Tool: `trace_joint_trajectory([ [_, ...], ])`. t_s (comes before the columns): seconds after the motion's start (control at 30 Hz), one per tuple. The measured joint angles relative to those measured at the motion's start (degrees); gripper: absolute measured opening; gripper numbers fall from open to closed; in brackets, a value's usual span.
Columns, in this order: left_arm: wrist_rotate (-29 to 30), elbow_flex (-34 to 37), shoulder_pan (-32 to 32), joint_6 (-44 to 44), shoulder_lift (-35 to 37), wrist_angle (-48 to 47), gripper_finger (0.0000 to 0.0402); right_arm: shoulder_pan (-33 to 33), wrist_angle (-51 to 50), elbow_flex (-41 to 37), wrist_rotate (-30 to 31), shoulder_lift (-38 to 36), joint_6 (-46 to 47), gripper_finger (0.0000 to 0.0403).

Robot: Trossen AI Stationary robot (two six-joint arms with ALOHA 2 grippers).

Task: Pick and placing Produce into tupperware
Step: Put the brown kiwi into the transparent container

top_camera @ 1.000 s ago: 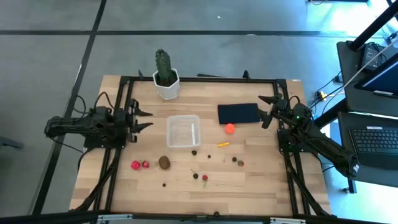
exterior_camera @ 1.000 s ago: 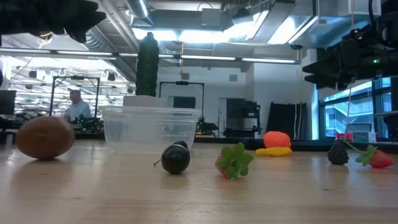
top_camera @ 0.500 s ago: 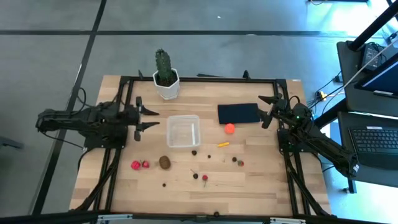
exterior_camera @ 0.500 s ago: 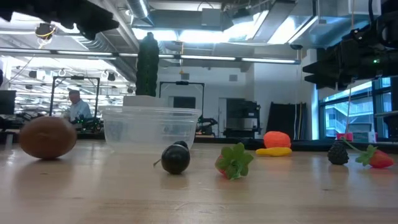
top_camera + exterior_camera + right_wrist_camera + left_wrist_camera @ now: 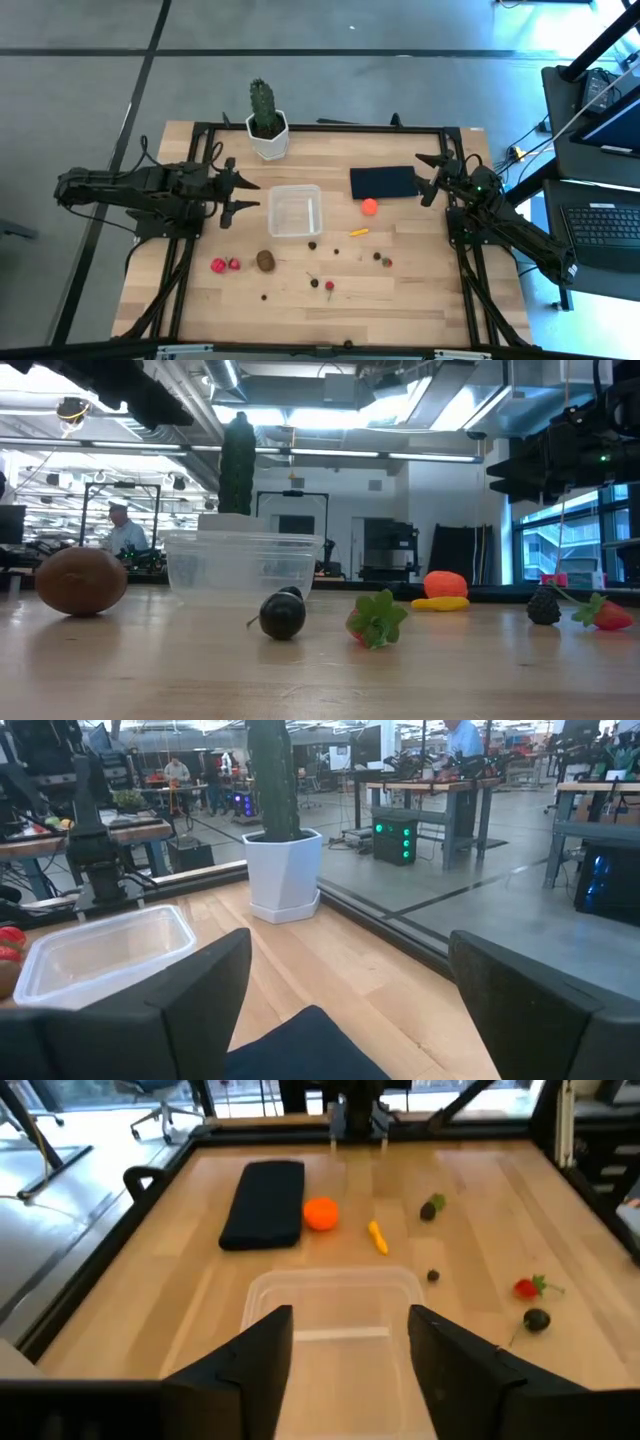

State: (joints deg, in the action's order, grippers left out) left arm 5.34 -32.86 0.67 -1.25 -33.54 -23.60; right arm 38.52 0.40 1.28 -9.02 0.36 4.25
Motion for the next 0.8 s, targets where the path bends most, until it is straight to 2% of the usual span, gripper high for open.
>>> trace_joint_trajectory([
  [0.23, 1.4, 0.0, 0.0, -0.5, -1.1, -1.0, 0.0307, 0.0, -0.2, 0.0, 0.0, 0.0, 0.0, 0.0339],
  [0.37, 1.6, 0.0, 0.0, -0.4, -0.9, -1.0, 0.0341, 0.0, -0.2, 0.0, 0.0, 0.0, 0.0, 0.0339],
  [0.63, 1.5, 0.0, 0.0, -0.1, -0.2, -0.8, 0.0349, 0.0, -0.3, 0.0, 0.0, 0.0, -0.3, 0.0339],
  [0.8, -0.3, 0.0, 0.0, 4.0, -0.2, -0.9, 0.0347, 0.0, -0.3, 0.0, 0.0, 0.0, 0.0, 0.0339],
])
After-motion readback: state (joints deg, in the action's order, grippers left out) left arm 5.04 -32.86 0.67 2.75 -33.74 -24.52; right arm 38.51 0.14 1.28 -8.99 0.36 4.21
